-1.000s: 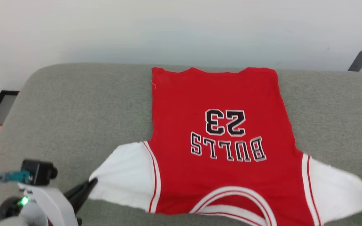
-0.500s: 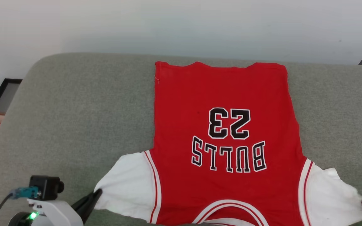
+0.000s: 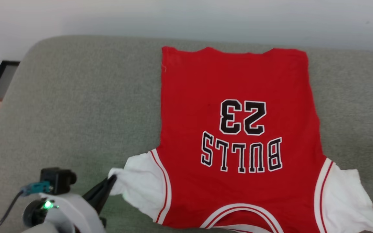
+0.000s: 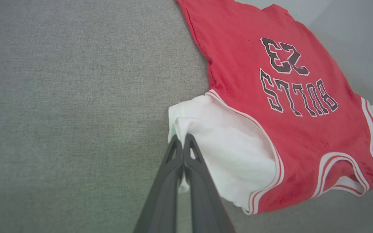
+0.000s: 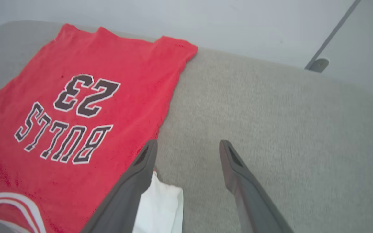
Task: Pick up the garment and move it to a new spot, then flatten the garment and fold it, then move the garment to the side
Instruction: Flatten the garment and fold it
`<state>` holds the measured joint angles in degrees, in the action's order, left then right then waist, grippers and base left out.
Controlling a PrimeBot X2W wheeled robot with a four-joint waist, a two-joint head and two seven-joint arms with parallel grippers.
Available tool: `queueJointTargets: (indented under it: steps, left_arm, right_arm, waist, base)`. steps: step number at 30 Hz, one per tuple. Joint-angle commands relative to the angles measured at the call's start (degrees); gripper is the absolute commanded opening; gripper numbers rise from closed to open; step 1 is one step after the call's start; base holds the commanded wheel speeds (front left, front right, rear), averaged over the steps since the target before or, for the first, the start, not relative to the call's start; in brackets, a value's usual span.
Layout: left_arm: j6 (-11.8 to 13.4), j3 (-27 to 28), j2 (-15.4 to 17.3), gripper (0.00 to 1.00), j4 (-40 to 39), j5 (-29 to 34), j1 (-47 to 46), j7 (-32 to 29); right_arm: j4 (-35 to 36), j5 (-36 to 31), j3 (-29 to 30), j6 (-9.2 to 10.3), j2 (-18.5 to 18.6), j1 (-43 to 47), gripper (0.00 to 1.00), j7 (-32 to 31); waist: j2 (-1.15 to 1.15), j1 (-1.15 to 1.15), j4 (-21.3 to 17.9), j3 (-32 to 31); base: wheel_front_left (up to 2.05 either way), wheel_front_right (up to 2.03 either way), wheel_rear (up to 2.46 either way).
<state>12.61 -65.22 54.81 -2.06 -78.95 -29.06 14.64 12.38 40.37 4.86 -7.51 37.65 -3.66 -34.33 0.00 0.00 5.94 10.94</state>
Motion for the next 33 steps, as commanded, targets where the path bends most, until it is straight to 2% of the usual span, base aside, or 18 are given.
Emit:
queueJointTargets:
  steps: [1, 5, 7, 11, 17, 20, 26, 33]
  left_arm:
    - [-0.3, 0.3, -0.8, 0.0, 0.0, 0.7, -0.7, 0.3]
    - [-1.2, 0.7, -2.9, 0.0, 0.4, 2.9, -2.8, 0.3]
    - [-1.8, 0.6, -4.0, 0.0, 1.1, 3.7, -3.9, 0.3]
    - [-3.2, 0.2, -7.3, 0.0, 2.8, 5.5, -6.9, -0.5]
    - [-6.7, -1.1, -13.2, 0.0, 6.4, 7.6, -11.5, -1.9]
    - [-8.4, -1.7, -15.9, 0.0, 8.5, 8.3, -13.2, -2.3]
    - [-11.3, -2.5, -19.5, 0.0, 12.6, 8.9, -14.7, -2.5]
    - [-13.5, -3.0, -21.9, 0.0, 15.7, 9.0, -15.3, -2.3]
  right_arm:
    - [0.1, -1.4, -0.1, 0.04, -0.5, -2.5, 1.0, -0.3]
    - [-3.5, -4.2, -2.1, 0.04, -2.5, -13.4, 1.0, 0.3]
    - [-7.9, -4.8, -4.0, 0.03, -4.0, -19.6, 1.0, 0.7]
    - [-18.9, -7.0, -7.1, 0.04, -4.8, -31.0, 1.0, -0.3]
    - [-36.2, -10.7, -9.1, 0.04, -3.8, -44.5, 1.0, -3.0]
    - [-42.8, -13.1, -9.9, 0.04, -2.8, -49.3, 1.0, -3.8]
    - [-54.6, -18.7, -8.5, 0.04, -3.1, -56.2, 1.0, -5.3]
    - [-66.0, -24.4, -2.1, 0.04, -3.1, -60.7, 1.0, -8.0]
  waist:
    - [0.0, 0.0, 1.3, 1.9]
    - [0.0, 0.0, 3.6, 5.1]
    - [0.0, 0.0, 4.7, 6.5]
    - [0.0, 0.0, 7.8, 9.4]
    - [0.0, 0.0, 13.7, 13.3]
    - [0.0, 0.0, 16.4, 14.9]
    - [0.0, 0.0, 20.1, 17.0]
    - [0.0, 0.0, 22.5, 17.8]
  base:
    - [0.0, 0.0, 0.0]
    - [0.0, 0.0, 0.0]
    - [0.0, 0.0, 0.0]
    - [0.0, 0.0, 0.0]
    - [0.0, 0.0, 0.0]
    - [0.0, 0.0, 0.0]
    - [0.0, 0.0, 0.0]
    - [0.0, 0.0, 0.0]
